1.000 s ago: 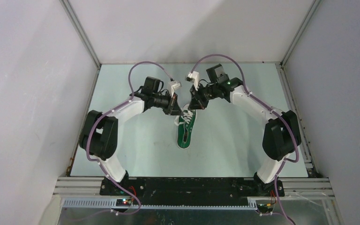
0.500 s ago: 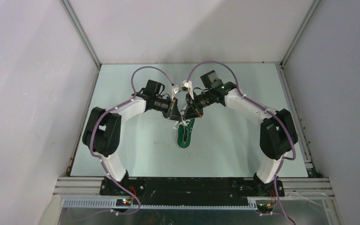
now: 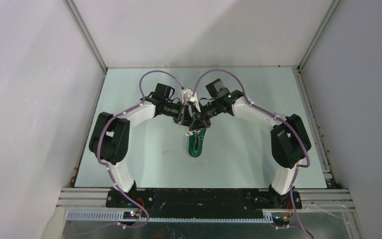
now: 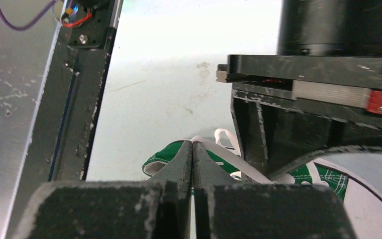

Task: Tie the shoes
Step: Cross the shoelace with the shoelace.

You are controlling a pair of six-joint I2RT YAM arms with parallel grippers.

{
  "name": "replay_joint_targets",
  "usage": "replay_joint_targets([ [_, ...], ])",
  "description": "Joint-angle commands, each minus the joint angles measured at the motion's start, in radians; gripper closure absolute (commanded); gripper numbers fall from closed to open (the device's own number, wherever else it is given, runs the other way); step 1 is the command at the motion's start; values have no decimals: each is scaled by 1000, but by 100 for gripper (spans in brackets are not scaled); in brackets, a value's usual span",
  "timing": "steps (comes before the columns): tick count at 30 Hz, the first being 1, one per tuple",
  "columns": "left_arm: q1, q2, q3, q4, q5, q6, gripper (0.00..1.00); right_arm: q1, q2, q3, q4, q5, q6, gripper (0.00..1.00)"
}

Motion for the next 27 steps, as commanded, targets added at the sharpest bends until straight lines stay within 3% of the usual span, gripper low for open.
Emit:
replay_joint_targets([
  [1, 10, -12, 14, 89, 47, -103, 99, 27, 7, 36, -52, 0, -152, 100],
  [27, 31, -3, 53, 59, 95, -146, 100, 132, -126, -120, 78, 417, -511, 100],
])
